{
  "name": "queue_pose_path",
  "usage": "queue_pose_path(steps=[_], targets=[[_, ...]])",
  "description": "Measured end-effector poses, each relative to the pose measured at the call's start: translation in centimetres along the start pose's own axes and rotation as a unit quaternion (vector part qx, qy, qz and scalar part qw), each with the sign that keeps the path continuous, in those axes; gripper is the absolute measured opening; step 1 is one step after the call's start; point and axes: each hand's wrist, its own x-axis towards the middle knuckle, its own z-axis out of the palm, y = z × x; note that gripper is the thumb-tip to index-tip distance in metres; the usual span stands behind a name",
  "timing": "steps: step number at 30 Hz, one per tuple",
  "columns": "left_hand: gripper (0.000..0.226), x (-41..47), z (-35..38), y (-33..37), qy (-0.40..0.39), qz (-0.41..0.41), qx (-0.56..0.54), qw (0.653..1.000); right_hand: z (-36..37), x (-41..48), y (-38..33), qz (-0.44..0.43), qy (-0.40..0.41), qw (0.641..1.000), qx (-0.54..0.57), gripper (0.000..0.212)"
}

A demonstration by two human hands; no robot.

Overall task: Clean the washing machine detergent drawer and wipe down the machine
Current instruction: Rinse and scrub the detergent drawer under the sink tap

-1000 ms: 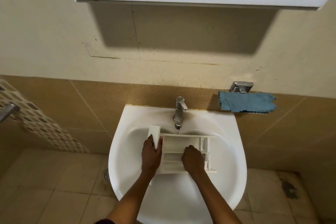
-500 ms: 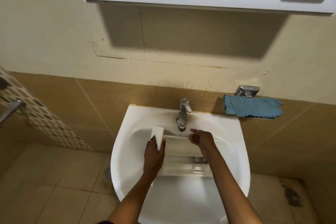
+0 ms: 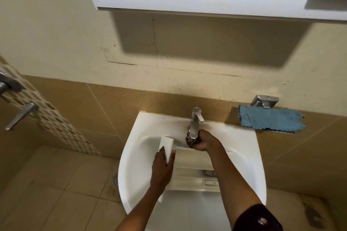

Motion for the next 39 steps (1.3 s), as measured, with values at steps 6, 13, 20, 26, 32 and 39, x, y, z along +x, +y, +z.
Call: queue_pose_path(steps=[6, 13, 20, 26, 32, 39], targets=[[0.055, 0.2, 0.0, 0.1, 0.001, -0.004, 0.01, 1.0, -0.5, -0.7, 0.3, -0.017, 0.031, 0.996, 0.077, 0.023], [0.057, 0.2, -0.1, 0.2, -0.003, -0.007, 0.006, 1.0, -3.8, -4.2, 0.5, -0.06, 0.007, 0.993, 0.1, 0.016], [0.059, 0.1, -0.1, 0.4, -0.001, -0.011, 0.001, 1.0, -5.4, -5.8, 0.0, -0.128, 0.15, 0.938, -0.286, 0.031], [0.056, 0.0, 0.0, 0.5, 0.002, -0.009, 0.0, 1.0, -8.5, -4.4, 1.5, -0.149, 0.316, 0.806, -0.478, 0.018], [0.052, -0.1, -0.1, 0.6, 0.01, -0.004, -0.003, 1.0, -6.7, -3.7, 5.3, -0.173, 0.366, 0.732, -0.548, 0.031], [0.057, -0.1, -0.1, 0.6, 0.008, -0.01, -0.005, 1.0, -6.7, -3.3, 6.2, -0.204, 0.435, 0.713, -0.511, 0.03]])
